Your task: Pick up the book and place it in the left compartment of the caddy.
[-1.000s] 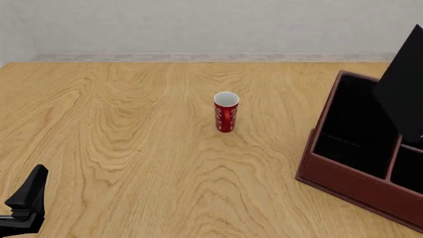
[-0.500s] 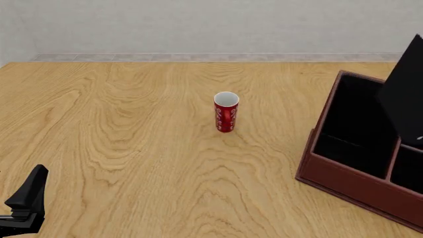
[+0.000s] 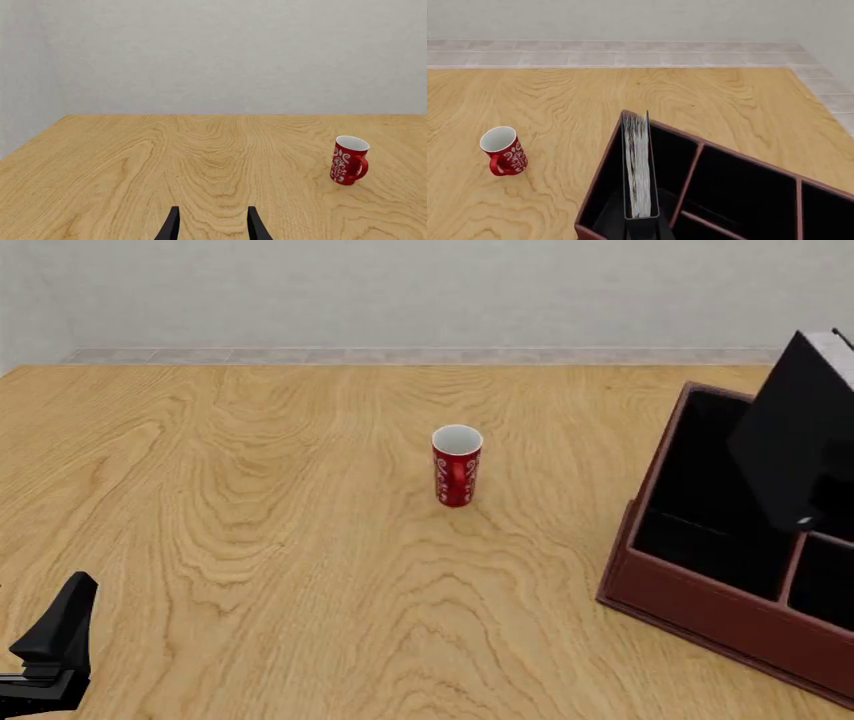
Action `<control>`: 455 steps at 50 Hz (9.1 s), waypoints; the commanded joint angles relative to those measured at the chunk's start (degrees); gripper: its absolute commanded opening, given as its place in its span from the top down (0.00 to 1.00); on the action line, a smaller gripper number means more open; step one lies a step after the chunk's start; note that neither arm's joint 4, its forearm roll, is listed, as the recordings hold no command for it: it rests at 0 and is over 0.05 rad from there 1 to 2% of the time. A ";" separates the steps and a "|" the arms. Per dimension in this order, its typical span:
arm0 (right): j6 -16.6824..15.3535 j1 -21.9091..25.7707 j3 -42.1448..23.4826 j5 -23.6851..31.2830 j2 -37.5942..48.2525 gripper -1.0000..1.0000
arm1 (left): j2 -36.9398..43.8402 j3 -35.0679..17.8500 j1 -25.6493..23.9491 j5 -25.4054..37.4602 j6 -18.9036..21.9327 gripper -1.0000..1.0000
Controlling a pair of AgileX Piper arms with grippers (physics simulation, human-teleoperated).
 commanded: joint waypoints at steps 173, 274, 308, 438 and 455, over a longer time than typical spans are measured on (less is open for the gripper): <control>5.14 -0.02 19.96 -39.75 26.76 1.00 | 0.00 0.00 0.00 0.00 0.00 0.00; 6.61 0.63 21.27 -43.25 30.42 0.00 | 0.00 0.00 0.00 0.00 0.00 0.00; 6.84 3.14 18.27 -33.80 21.47 0.00 | 0.00 0.00 0.00 0.00 0.00 0.00; 1.95 13.76 13.51 -3.10 -22.25 0.00 | 0.00 0.00 0.00 0.00 0.00 0.00; 1.85 14.93 13.52 0.41 -28.45 0.00 | 0.00 0.00 0.00 0.00 0.00 0.00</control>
